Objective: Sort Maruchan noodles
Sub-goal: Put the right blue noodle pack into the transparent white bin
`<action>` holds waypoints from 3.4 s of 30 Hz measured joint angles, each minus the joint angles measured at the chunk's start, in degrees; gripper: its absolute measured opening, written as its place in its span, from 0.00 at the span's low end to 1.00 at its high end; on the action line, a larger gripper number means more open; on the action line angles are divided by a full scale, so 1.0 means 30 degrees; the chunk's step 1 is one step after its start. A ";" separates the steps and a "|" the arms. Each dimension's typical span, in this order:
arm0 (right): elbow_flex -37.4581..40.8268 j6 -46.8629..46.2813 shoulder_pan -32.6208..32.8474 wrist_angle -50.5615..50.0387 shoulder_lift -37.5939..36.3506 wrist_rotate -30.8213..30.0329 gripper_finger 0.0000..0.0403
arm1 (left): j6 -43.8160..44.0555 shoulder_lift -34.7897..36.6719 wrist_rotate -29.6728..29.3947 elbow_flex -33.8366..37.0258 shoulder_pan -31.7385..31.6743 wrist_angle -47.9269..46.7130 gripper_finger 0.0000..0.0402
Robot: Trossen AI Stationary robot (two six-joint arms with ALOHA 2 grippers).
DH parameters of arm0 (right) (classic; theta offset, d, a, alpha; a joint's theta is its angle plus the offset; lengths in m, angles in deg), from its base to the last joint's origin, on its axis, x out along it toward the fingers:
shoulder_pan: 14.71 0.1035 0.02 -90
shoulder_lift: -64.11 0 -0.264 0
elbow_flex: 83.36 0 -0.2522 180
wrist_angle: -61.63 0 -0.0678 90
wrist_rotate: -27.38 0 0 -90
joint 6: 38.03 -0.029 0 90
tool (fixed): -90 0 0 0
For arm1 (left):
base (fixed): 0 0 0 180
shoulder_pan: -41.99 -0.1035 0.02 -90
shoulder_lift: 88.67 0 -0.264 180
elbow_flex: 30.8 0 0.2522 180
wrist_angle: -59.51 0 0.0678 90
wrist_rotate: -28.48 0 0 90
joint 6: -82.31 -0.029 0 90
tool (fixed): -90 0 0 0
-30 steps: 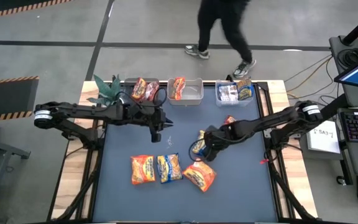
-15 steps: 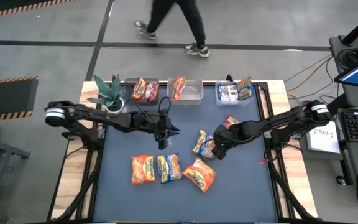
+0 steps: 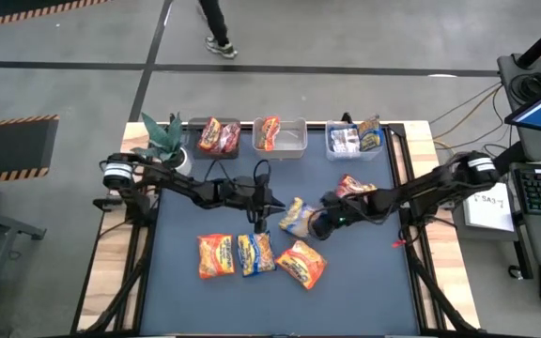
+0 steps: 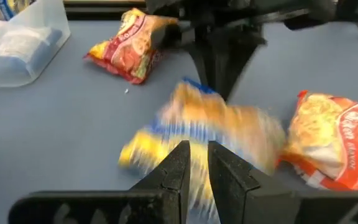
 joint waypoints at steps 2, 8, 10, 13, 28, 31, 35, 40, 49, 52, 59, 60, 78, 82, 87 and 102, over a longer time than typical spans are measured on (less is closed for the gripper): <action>0.0014 -0.0017 -0.0006 0.2569 0.0772 0.0435 0.10 | -0.0021 0.0122 0.0277 -0.0071 0.0000 0.0001 0.09; -0.0899 0.0107 -0.0799 0.1042 0.1320 0.1740 0.10 | -0.0949 0.0689 0.0323 -0.0020 0.0000 -0.2952 0.09; -0.0914 0.0316 -0.0994 -0.0171 0.0820 0.1793 0.10 | -0.1374 0.0696 0.0330 -0.0028 0.0000 -0.4303 0.09; -0.1131 0.0779 -0.1271 -0.1055 0.0318 0.1812 0.10 | -0.1461 0.0951 0.0290 -0.0024 0.0000 -0.6485 0.09; -0.1120 0.0449 -0.3557 -0.0169 -0.0046 0.3997 0.37 | -0.1413 0.3198 0.0235 0.0368 0.0000 -1.0066 0.09; -0.1117 0.0499 -0.3836 -0.0050 -0.0015 0.4305 0.46 | -0.1088 0.2796 0.0303 0.0366 0.0000 -0.9904 0.09; -0.1120 0.0677 -0.3957 0.0317 -0.0007 0.4443 0.57 | -0.0789 0.2656 0.0315 0.0466 0.0015 -0.9517 0.09; -0.1120 0.0790 -0.4007 0.0880 0.0000 0.4450 0.69 | -0.0491 0.2559 0.0317 0.0621 0.0022 -0.8894 0.09; -0.1120 0.0941 -0.4007 0.1982 0.1068 0.4443 0.84 | 0.0173 0.1882 0.0525 0.0723 0.0015 -0.8711 0.09; -0.1113 0.1167 -0.4007 0.3326 0.1832 0.4448 0.85 | 0.0314 0.1727 0.0753 0.0723 0.0022 -0.8618 0.09; -0.1113 0.1051 -0.4007 0.5905 0.3150 0.5311 0.85 | 0.0628 0.1447 0.0956 0.0984 0.0022 -0.8473 0.09; -0.1120 0.0981 -0.4007 0.6130 0.3343 0.5346 0.85 | 0.0678 0.1447 0.0956 0.1015 0.0022 -0.8449 0.09; -0.1450 -0.0142 -0.4007 1.1548 0.6735 0.5871 0.83 | 0.0663 0.1436 0.0920 0.1353 0.0015 -0.7727 0.09; -0.2290 0.0498 -0.4007 1.1453 0.7373 0.5940 0.81 | 0.0656 0.1425 0.0934 0.1366 -0.0015 -0.7671 0.09; -0.2964 0.1580 -0.4007 1.1288 0.7649 0.5951 0.77 | 0.0656 0.1425 0.0942 0.1371 -0.0015 -0.7657 0.09; -0.3255 0.1965 -0.4029 1.0775 0.7766 0.5798 0.53 | 0.0648 0.1418 0.1022 0.1371 -0.0022 -0.7159 0.09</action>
